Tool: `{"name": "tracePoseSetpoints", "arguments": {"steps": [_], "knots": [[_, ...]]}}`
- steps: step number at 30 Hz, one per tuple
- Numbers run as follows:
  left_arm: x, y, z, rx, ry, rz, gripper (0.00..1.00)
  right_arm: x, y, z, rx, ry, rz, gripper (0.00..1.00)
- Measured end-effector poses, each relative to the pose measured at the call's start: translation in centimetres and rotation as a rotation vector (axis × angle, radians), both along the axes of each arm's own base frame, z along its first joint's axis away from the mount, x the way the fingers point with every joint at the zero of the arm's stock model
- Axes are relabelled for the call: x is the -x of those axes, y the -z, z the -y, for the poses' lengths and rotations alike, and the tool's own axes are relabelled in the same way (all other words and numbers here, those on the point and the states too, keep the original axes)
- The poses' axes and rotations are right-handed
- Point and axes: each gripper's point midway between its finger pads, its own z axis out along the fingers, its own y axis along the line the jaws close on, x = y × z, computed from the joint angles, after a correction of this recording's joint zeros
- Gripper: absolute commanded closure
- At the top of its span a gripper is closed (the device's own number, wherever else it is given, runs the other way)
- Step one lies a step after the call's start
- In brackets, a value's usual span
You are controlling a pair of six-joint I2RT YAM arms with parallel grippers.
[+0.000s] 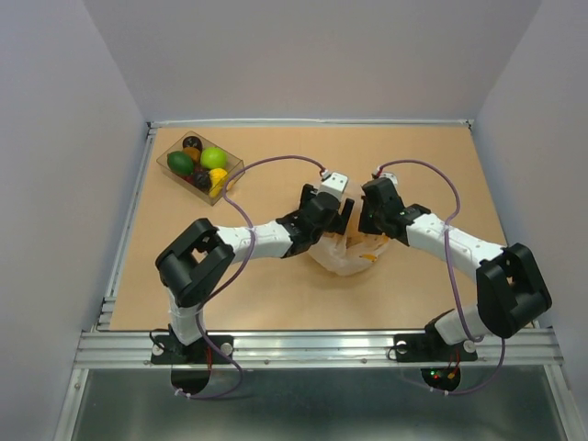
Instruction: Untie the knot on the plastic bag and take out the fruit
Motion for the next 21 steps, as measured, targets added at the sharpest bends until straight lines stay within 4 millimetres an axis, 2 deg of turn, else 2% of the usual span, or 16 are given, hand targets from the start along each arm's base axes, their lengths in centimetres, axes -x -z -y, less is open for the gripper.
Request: {"name": "tracePoseSetpoints", "arguments": {"steps": [8, 14, 17, 21], "knots": [[-2.2, 2.5, -0.6, -0.049, -0.054, -0.030, 0.04, 0.4, 0.0, -1.5, -0.065, -0.051, -0.017, 0.99], [-3.5, 4.6, -0.5, -0.071, -0.033, -0.062, 0.04, 1.5, 1.1, -2.5, -0.106, -0.123, -0.051, 1.00], [-4.0, 5.7, -0.3, -0.075, -0.012, -0.088, 0.08, 2.1, 1.7, -2.8, -0.118, -0.150, -0.069, 0.99], [-4.2, 7.1, -0.1, -0.074, 0.018, -0.122, 0.25, 2.3, 1.7, -3.0, -0.129, -0.165, -0.071, 0.99]]}}
